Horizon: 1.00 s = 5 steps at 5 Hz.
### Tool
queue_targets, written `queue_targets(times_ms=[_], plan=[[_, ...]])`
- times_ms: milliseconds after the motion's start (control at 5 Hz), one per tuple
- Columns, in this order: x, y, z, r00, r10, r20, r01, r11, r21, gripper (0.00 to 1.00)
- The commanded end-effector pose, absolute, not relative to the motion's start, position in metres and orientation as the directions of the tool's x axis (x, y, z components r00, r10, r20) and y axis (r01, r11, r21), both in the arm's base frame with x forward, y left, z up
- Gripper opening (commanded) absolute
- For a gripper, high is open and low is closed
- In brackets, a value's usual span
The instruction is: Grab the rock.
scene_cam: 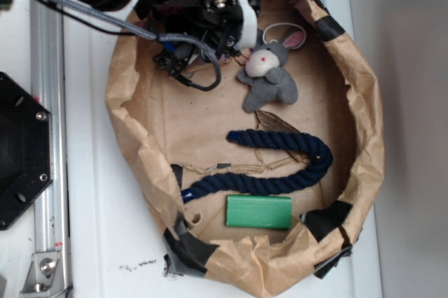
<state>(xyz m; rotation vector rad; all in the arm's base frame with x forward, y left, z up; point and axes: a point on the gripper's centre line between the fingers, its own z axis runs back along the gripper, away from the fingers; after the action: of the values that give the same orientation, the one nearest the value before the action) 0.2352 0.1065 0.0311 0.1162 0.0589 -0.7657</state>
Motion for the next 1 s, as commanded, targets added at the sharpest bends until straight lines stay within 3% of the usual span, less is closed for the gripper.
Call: queue_targets(times_ms=[0, 400, 600, 800], plan=[[0.25, 0.078, 0.118, 0.739, -0.668, 0.086, 0.648, 0.741, 0.176, 0.0], [0.267, 0.047, 0.182, 0.791, -0.53, 0.305, 0.523, 0.845, 0.112, 0.0], [0.275, 0.037, 0.188, 0.887, -0.385, 0.256, 0.39, 0.92, 0.033, 0.0], [0.274, 0.032, 0.189, 0.944, -0.187, 0.273, 0.205, 0.978, -0.039, 0.0]])
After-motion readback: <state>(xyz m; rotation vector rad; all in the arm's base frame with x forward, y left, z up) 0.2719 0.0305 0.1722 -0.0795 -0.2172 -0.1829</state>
